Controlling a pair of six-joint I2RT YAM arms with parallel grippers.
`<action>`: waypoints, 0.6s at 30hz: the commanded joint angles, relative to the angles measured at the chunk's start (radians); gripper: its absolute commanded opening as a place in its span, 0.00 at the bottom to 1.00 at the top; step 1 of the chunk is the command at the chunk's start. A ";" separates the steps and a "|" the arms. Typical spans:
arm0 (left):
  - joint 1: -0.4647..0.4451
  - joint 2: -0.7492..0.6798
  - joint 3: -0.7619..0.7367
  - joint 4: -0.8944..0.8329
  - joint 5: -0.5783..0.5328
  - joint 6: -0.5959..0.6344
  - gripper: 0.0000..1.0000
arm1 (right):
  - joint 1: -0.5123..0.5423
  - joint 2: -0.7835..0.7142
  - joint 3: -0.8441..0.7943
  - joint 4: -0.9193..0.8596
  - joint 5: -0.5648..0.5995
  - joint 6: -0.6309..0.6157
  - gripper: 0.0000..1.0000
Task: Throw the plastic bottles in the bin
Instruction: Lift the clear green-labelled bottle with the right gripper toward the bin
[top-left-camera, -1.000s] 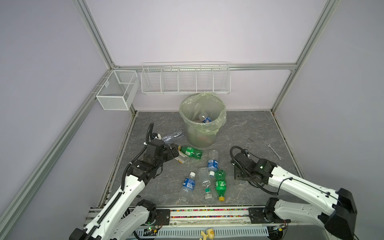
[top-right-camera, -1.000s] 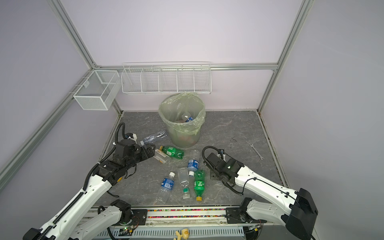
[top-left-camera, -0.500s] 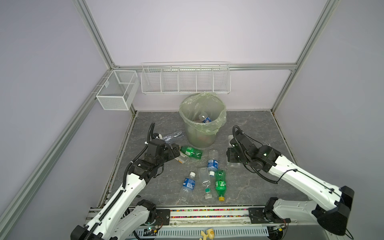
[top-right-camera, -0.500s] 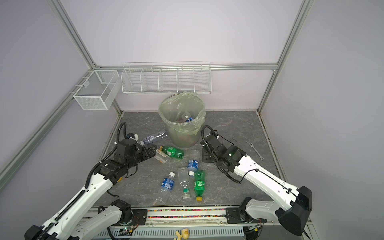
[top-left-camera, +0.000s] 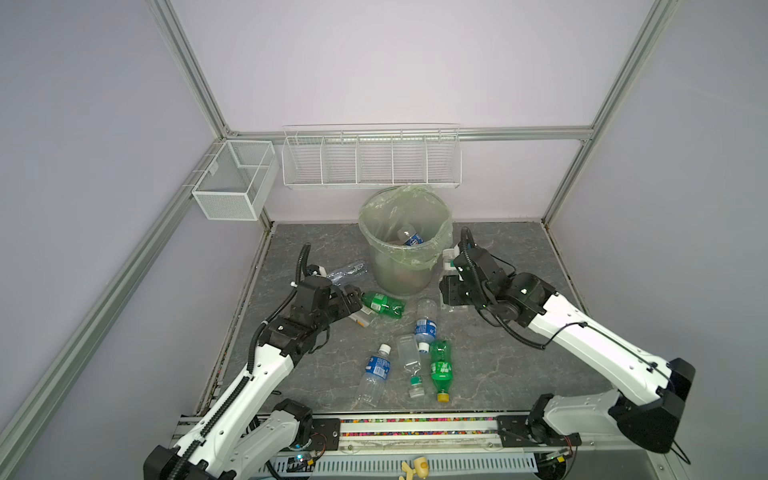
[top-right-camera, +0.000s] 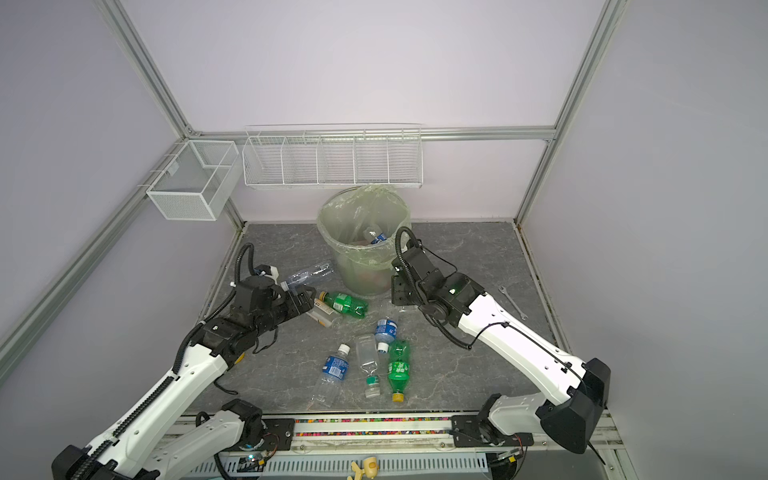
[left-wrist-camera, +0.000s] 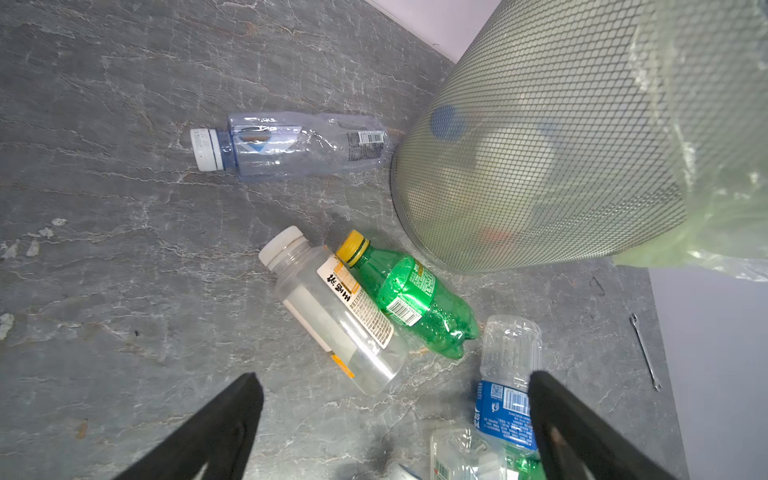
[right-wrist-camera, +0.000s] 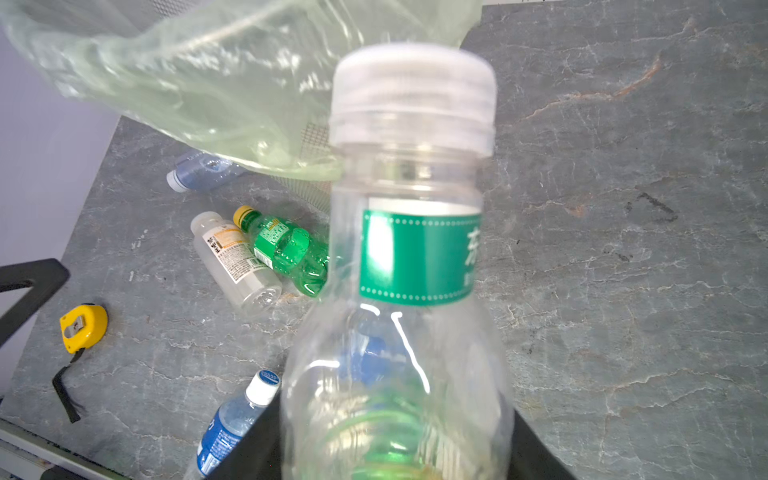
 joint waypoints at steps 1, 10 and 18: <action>0.004 0.021 0.037 0.009 0.002 0.012 0.99 | -0.005 -0.005 0.036 0.058 0.016 -0.036 0.59; 0.005 0.022 0.021 0.017 0.006 0.013 0.99 | -0.007 0.016 0.157 0.109 0.010 -0.096 0.59; 0.008 0.017 0.012 0.023 -0.003 0.017 0.99 | -0.010 0.069 0.301 0.128 0.021 -0.165 0.59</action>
